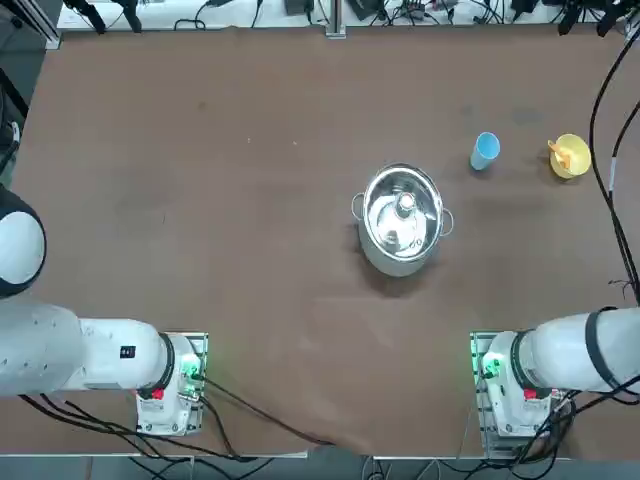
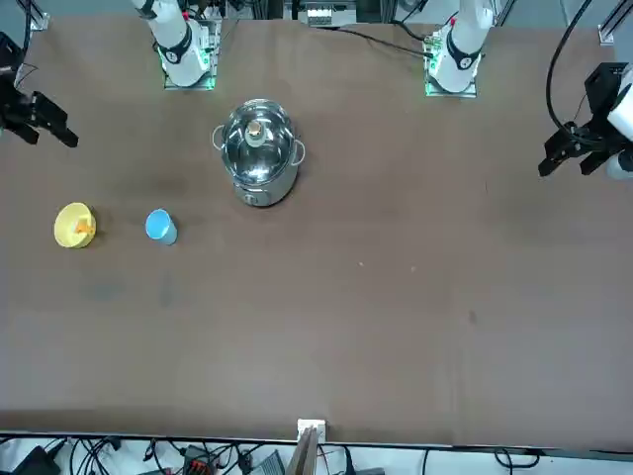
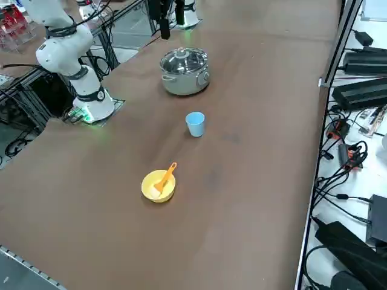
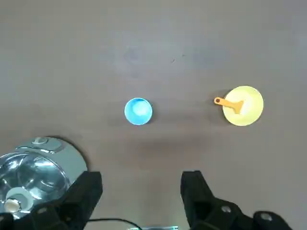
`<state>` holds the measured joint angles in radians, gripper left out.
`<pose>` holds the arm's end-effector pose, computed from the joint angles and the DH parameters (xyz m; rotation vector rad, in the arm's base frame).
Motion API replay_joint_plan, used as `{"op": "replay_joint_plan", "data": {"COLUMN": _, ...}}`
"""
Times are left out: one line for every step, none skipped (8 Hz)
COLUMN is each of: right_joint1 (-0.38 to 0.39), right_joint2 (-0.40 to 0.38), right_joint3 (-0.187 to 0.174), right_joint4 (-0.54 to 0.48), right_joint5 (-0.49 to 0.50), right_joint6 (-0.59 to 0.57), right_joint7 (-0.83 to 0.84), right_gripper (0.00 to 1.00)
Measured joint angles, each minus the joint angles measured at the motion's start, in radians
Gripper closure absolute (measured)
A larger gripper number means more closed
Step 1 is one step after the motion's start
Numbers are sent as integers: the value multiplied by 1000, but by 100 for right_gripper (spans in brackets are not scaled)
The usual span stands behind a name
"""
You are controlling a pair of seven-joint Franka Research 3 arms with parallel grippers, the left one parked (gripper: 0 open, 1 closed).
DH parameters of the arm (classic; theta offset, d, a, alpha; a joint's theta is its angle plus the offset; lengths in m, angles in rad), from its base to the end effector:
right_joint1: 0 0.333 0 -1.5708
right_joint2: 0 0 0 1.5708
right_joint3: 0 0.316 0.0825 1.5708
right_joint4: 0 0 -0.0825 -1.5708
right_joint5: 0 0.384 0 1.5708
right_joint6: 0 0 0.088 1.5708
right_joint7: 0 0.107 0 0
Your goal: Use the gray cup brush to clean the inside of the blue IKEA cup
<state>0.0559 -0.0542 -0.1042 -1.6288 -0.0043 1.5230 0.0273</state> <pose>0.5313 -0.0277 0.6225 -3.1364 0.1183 0.0814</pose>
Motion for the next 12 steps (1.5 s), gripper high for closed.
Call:
{"op": "replay_joint_plan", "data": {"right_joint1": -1, "right_joint2": 30, "right_joint3": -1, "right_joint4": 2, "right_joint5": -14, "right_joint6": 10, "right_joint7": 0, "right_gripper": 0}}
{"op": "replay_joint_plan", "data": {"right_joint1": -1, "right_joint2": 73, "right_joint3": -2, "right_joint4": 1, "right_joint5": -42, "right_joint6": 30, "right_joint7": 0, "right_gripper": 0}}
{"op": "replay_joint_plan", "data": {"right_joint1": -2, "right_joint2": 127, "right_joint3": -3, "right_joint4": 1, "right_joint5": -85, "right_joint6": 54, "right_joint7": 0, "right_gripper": 0}}
{"op": "replay_joint_plan", "data": {"right_joint1": -3, "right_joint2": 187, "right_joint3": -5, "right_joint4": 0, "right_joint5": -130, "right_joint6": 81, "right_joint7": 4, "right_gripper": 0}}
{"op": "replay_joint_plan", "data": {"right_joint1": -5, "right_joint2": 247, "right_joint3": -7, "right_joint4": 0, "right_joint5": -164, "right_joint6": 107, "right_joint7": 22, "right_gripper": 0}}
{"op": "replay_joint_plan", "data": {"right_joint1": -8, "right_joint2": 306, "right_joint3": -9, "right_joint4": -2, "right_joint5": -205, "right_joint6": 136, "right_joint7": 61, "right_gripper": 0}}
{"op": "replay_joint_plan", "data": {"right_joint1": -9, "right_joint2": 359, "right_joint3": -9, "right_joint4": -11, "right_joint5": -261, "right_joint6": 175, "right_joint7": 118, "right_gripper": 1}}
{"op": "replay_joint_plan", "data": {"right_joint1": -9, "right_joint2": 403, "right_joint3": -9, "right_joint4": -25, "right_joint5": -315, "right_joint6": 205, "right_joint7": 177, "right_gripper": 1}}
{"op": "replay_joint_plan", "data": {"right_joint1": -8, "right_joint2": 442, "right_joint3": -9, "right_joint4": -36, "right_joint5": -367, "right_joint6": 219, "right_joint7": 233, "right_gripper": 4}}
{"op": "replay_joint_plan", "data": {"right_joint1": -6, "right_joint2": 481, "right_joint3": -9, "right_joint4": -42, "right_joint5": -425, "right_joint6": 223, "right_joint7": 294, "right_gripper": 5}}
{"op": "replay_joint_plan", "data": {"right_joint1": -3, "right_joint2": 521, "right_joint3": -9, "right_joint4": -45, "right_joint5": -480, "right_joint6": 226, "right_joint7": 359, "right_gripper": 8}}
{"op": "replay_joint_plan", "data": {"right_joint1": -1, "right_joint2": 560, "right_joint3": -8, "right_joint4": -47, "right_joint5": -532, "right_joint6": 228, "right_joint7": 415, "right_gripper": 9}}
